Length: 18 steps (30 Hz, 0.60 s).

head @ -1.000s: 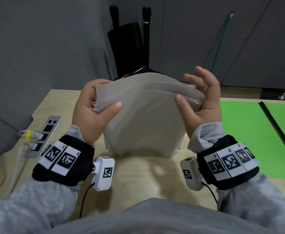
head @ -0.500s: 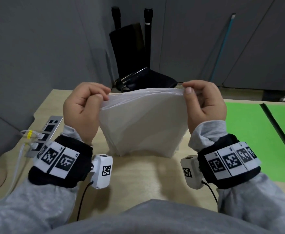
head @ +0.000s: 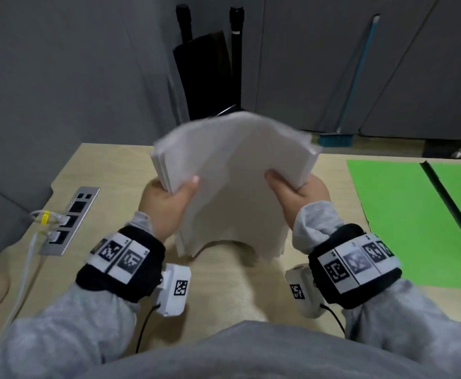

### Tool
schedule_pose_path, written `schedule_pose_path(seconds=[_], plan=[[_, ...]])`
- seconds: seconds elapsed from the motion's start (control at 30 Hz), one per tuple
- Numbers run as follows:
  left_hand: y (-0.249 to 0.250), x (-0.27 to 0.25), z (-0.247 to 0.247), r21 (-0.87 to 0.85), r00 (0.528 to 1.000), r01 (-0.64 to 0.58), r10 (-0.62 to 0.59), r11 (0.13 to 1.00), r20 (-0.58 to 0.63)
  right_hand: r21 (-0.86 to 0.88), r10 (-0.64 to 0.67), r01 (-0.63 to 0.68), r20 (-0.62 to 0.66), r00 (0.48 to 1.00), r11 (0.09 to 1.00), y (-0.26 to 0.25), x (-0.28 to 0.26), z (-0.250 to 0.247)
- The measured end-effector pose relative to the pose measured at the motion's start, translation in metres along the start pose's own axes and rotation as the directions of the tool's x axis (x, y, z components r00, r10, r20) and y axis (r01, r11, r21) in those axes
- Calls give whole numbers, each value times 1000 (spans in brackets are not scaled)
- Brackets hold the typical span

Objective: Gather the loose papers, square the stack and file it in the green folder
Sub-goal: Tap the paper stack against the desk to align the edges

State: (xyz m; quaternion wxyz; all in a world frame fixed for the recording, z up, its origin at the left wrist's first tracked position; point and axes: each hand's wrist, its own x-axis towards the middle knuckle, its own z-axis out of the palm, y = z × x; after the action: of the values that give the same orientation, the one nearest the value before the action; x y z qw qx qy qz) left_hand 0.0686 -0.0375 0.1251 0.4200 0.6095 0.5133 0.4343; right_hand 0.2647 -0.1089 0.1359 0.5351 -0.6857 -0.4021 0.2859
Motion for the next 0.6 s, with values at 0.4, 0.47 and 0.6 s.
schedule_pose_path(seconds=[0.4,0.47,0.6], plan=[[-7,1,-2,-17,999,8,-8,1000,34,102,120,-124,39,992,987,15,3,-1],[-5,1,-7,-55,999,-35,37,998,23,197,37,-37,5,999,980,14,2,-3],[-18,-1,0,28,989,100,-103,995,111,6,96,-98,146,985,995,18,3,4]])
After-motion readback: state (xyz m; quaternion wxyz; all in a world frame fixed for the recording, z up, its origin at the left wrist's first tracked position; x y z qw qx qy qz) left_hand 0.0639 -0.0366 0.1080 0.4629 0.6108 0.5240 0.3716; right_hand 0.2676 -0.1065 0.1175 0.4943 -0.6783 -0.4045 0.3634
